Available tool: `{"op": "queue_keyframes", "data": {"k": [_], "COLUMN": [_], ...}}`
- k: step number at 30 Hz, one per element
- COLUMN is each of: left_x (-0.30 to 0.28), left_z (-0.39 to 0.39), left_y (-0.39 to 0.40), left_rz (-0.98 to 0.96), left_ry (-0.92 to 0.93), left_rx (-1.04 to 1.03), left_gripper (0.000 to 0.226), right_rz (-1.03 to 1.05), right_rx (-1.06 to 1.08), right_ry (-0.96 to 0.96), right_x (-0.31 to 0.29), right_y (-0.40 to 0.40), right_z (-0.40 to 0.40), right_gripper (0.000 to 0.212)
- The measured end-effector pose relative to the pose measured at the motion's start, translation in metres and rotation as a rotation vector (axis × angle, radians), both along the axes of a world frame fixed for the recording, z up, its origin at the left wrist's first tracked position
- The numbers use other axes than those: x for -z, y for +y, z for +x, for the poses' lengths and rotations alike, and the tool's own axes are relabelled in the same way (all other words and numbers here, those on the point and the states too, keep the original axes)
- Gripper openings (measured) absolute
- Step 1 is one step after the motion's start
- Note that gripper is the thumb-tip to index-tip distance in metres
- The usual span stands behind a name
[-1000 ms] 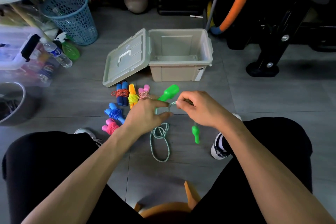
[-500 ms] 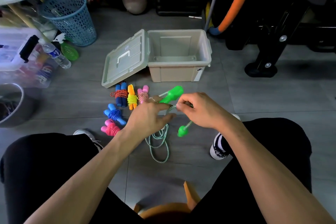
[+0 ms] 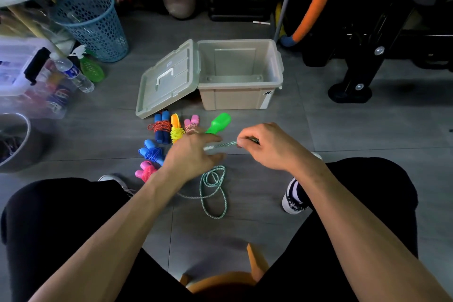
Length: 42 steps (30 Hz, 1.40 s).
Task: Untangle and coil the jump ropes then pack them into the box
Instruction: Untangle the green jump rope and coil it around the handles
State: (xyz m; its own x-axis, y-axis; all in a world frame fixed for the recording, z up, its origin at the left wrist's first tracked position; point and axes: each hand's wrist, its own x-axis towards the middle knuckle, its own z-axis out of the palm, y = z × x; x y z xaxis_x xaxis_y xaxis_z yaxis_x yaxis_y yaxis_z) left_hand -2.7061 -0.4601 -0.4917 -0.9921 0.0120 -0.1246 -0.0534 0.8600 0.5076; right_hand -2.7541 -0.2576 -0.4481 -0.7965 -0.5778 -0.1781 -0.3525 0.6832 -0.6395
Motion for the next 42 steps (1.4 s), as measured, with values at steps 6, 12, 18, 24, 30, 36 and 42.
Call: {"op": "queue_keyframes", "data": {"k": [6,12,18,24,30,36,42], "left_x": [-0.007,-0.007,-0.013,-0.021,-0.010,-0.009,-0.016], "left_z": [0.000,-0.008,-0.005,-0.003,-0.002,0.010,0.007], "left_y": [0.023,-0.007,0.002,-0.002,-0.003,0.024,0.020], "left_rz": [0.020,0.108,0.232,0.084,0.240,0.490,0.547], "left_ry": [0.172,0.197,0.140,-0.096,-0.212,-0.170,-0.169], "left_rx": [0.075,-0.122,-0.261,-0.100,-0.352,-0.177,-0.175], "left_gripper": [0.032,0.029,0.010,0.065,0.038,0.018,0.024], "right_rz": [-0.017,0.082,0.137,0.175,-0.192,-0.457,-0.458], "right_rx": [-0.018,-0.043,-0.122,0.085,0.542,0.668,0.742], "right_ry": [0.011,0.027,0.007,0.019,-0.441,-0.737,-0.637], "right_x": [0.012,0.021,0.028,0.029,0.040,0.041,0.040], "right_y": [-0.004,0.002,0.005,0.009,0.003,-0.007,-0.013], "right_z": [0.000,-0.005,-0.002,-0.011,-0.014,-0.008,-0.007], "right_gripper": [0.012,0.029,0.024,0.024,0.020,0.032,0.033]}}
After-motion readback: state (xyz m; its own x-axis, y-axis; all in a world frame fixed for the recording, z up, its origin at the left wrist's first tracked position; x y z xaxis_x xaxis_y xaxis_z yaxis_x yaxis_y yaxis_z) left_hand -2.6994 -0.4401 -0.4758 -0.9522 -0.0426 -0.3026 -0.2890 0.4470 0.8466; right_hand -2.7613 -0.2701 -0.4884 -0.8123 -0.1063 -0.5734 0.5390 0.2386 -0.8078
